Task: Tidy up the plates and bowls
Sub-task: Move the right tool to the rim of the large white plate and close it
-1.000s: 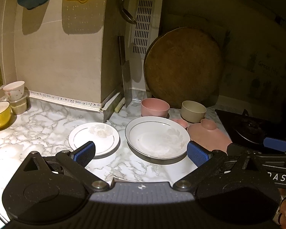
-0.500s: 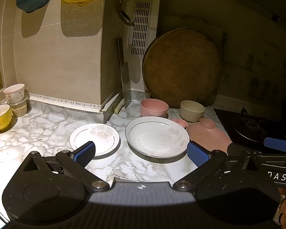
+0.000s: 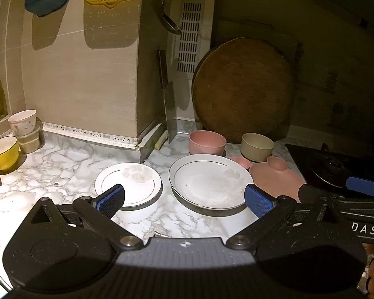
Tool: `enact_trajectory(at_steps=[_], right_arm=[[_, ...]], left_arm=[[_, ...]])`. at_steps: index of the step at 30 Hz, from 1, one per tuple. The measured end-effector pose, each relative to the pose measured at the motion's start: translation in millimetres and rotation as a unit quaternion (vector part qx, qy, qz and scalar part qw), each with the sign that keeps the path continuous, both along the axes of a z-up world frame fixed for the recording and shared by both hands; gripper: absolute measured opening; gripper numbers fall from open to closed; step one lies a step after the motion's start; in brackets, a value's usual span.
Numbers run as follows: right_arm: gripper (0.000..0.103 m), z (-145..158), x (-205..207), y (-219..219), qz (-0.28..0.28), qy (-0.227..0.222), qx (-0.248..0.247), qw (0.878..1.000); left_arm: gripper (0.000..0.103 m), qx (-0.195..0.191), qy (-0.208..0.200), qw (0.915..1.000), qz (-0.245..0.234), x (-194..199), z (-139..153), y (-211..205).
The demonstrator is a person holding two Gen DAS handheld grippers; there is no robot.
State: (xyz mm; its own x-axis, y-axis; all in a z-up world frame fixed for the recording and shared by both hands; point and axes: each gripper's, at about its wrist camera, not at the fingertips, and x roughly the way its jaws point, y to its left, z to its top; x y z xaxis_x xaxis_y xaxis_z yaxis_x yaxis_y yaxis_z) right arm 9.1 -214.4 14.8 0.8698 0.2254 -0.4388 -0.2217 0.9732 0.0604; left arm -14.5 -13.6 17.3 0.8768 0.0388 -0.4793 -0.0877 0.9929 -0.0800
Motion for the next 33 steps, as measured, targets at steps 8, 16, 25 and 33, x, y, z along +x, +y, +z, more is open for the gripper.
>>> enact_trajectory(at_steps=[8, 16, 25, 33], right_arm=[[0.103, 2.3, 26.7, 3.3, 0.029, -0.006, 0.001, 1.0], [0.103, -0.7, 53.5, 5.7, 0.051, 0.004, 0.003, 0.999], [0.103, -8.5, 81.4, 7.1, 0.068, 0.027, 0.001, 0.997], [0.103, -25.6, 142.0, 15.1, 0.116, 0.071, -0.038, 0.99]], left_arm=[[0.103, 0.005, -0.005, 0.9995, 0.032, 15.5, 2.0, 2.5], [0.103, 0.004, 0.004, 0.9987, 0.05, 32.4, -2.5, 5.7], [0.103, -0.012, 0.026, 0.9986, 0.044, 61.7, -13.6, 13.8], [0.103, -0.053, 0.078, 0.9936, 0.063, 102.2, -40.6, 31.4]])
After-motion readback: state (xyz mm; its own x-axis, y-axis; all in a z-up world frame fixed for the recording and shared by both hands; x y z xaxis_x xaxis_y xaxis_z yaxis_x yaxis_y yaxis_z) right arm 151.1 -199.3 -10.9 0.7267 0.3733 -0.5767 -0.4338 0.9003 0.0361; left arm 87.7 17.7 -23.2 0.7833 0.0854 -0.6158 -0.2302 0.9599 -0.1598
